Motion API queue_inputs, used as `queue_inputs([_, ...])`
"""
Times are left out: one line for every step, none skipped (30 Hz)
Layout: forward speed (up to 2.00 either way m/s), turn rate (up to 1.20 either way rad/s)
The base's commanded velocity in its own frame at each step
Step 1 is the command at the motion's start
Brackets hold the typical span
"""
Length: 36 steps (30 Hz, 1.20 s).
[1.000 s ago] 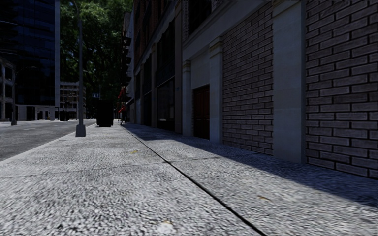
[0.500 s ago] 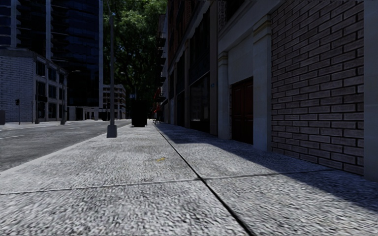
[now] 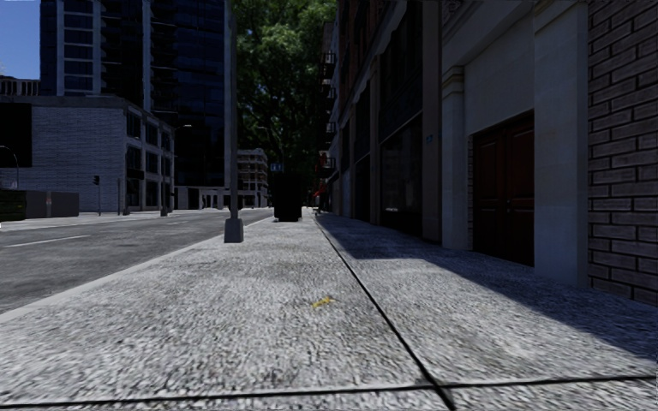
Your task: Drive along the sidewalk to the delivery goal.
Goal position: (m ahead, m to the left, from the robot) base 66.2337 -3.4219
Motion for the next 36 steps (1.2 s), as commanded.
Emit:
queue_inputs([1.91,0.24])
queue_inputs([1.91,0.24])
queue_inputs([1.91,0.24])
queue_inputs([1.91,0.24])
queue_inputs([1.91,0.24])
queue_inputs([1.91,0.24])
queue_inputs([1.91,0.24])
queue_inputs([1.91,0.0])
queue_inputs([1.91,0.0])
queue_inputs([1.91,0.0])
queue_inputs([1.91,0.0])
queue_inputs([1.91,0.0])
queue_inputs([1.91,0.0])
queue_inputs([1.91,0.0])
queue_inputs([1.9,0.0])
queue_inputs([1.9,0.0])
queue_inputs([1.9,0.0])
queue_inputs([1.9,0.0])
queue_inputs([1.9,0.0])
queue_inputs([1.9,0.0])
queue_inputs([1.9,0.0])
queue_inputs([1.9,0.0])
queue_inputs([1.9,0.0])
queue_inputs([1.9,0.0])
queue_inputs([1.9,0.0])
queue_inputs([1.9,0.0])
queue_inputs([1.9,0.0])
queue_inputs([1.9,0.0])
queue_inputs([1.9,0.0])
queue_inputs([1.9,0.0])
queue_inputs([1.9,0.0])
queue_inputs([1.9,0.0])
queue_inputs([1.9,0.0])
queue_inputs([1.9,0.0])
queue_inputs([1.9,0.0])
queue_inputs([1.9,0.0])
